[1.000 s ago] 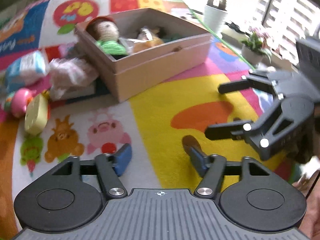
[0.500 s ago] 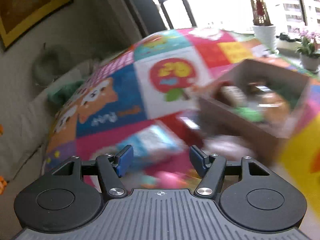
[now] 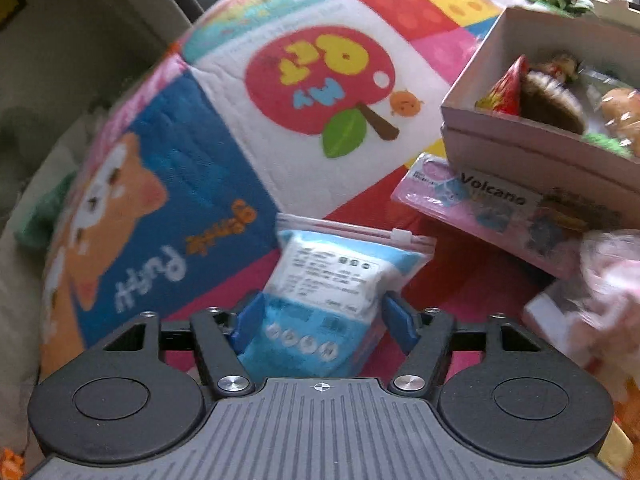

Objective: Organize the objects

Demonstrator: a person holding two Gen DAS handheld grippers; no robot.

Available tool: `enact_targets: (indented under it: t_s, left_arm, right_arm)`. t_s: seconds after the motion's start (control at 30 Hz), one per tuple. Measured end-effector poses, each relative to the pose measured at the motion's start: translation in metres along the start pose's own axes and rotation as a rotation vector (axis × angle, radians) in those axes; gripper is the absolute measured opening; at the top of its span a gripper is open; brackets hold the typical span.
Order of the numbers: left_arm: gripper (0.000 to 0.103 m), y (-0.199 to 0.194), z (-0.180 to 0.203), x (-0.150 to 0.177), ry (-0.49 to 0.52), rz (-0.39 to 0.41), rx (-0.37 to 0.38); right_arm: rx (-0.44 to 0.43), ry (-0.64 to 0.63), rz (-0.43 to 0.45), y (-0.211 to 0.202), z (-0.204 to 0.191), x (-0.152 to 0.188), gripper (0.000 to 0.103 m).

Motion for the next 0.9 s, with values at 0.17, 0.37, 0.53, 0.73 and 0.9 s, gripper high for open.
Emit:
enact_targets:
  t_s: [0.17,0.37,0.53,0.73,0.9]
  left_arm:
    - [0.066,0.009,-0.013,0.006,-0.282,-0.008,0.04]
    - [0.057,-0.045,-0.016,0.034,-0.54,0.048,0.034]
    - [0.057,-0.15,-0.01,0.079,-0.836,0.261,-0.032]
    - [0.057,-0.186,0.051,0.136,-1.01,0.34,0.0]
    - [0.057,-0.153,0.062,0.17,-1.222,0.355,0.073]
  right_arm:
    - [-0.001,-0.001,0.0,0.001,0.0,0.0,0.103]
    - [0.008,-0.015,-0.009,0.004,-0.002,-0.001,0.103]
    - [0.047,-0.082,-0.025,0.001,-0.006,-0.013,0.103]
    - [0.031,-0.303,0.166,-0.026,-0.053,-0.098,0.103]
    - [0.033,-0.258,0.054,0.043,-0.086,-0.202,0.103]
Point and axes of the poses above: each gripper's, at about its wrist camera, not at the fingertips, and y roughly the way its jaws point, z to its right, x to its underside, the point moved 3 cm from there along y, roughly the way its jaws point, and after that the axes turned 1 degree about z, right-handed, at the moved point
